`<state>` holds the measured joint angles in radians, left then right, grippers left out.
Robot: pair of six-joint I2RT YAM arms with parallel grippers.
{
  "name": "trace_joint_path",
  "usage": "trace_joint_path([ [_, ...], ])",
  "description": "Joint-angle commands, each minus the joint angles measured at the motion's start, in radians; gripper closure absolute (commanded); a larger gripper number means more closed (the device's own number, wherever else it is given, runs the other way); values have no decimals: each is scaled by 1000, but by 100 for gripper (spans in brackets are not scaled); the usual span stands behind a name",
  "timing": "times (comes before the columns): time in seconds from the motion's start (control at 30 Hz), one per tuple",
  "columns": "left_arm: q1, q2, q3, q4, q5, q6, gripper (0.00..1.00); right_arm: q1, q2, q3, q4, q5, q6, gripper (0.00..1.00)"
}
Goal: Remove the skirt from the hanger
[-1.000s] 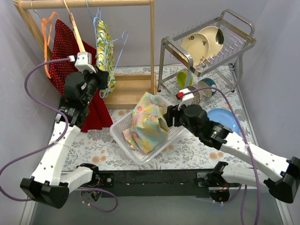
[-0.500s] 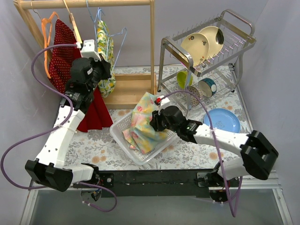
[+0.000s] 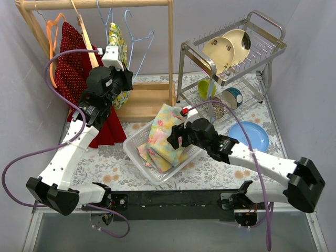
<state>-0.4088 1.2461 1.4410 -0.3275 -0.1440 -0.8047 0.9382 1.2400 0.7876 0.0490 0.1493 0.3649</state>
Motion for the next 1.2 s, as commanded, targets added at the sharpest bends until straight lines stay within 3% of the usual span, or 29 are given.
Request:
trace_joint_path([
  [0.0, -8, -48, 42, 45, -42, 24, 100, 4, -137, -31, 48, -57, 3, 14],
  [0.17, -8, -42, 62, 42, -31, -2, 100, 4, -257, -67, 63, -56, 9, 2],
  [0.67, -9, 156, 228, 130, -57, 82, 100, 4, -387, -120, 84, -88, 6, 2],
  [1.0, -19, 225, 208, 130, 11, 58, 99, 4, -376, -136, 118, -136, 9, 2],
  [1.07, -21, 217, 203, 128, 41, 55, 88, 4, -379, -137, 117, -136, 9, 2],
  [1.1, -22, 199, 197, 127, 53, 53, 71, 4, -381, -136, 117, -136, 9, 2],
  [1.17, -22, 175, 184, 130, 89, 38, 53, 4, -384, -134, 112, -137, 12, 2],
])
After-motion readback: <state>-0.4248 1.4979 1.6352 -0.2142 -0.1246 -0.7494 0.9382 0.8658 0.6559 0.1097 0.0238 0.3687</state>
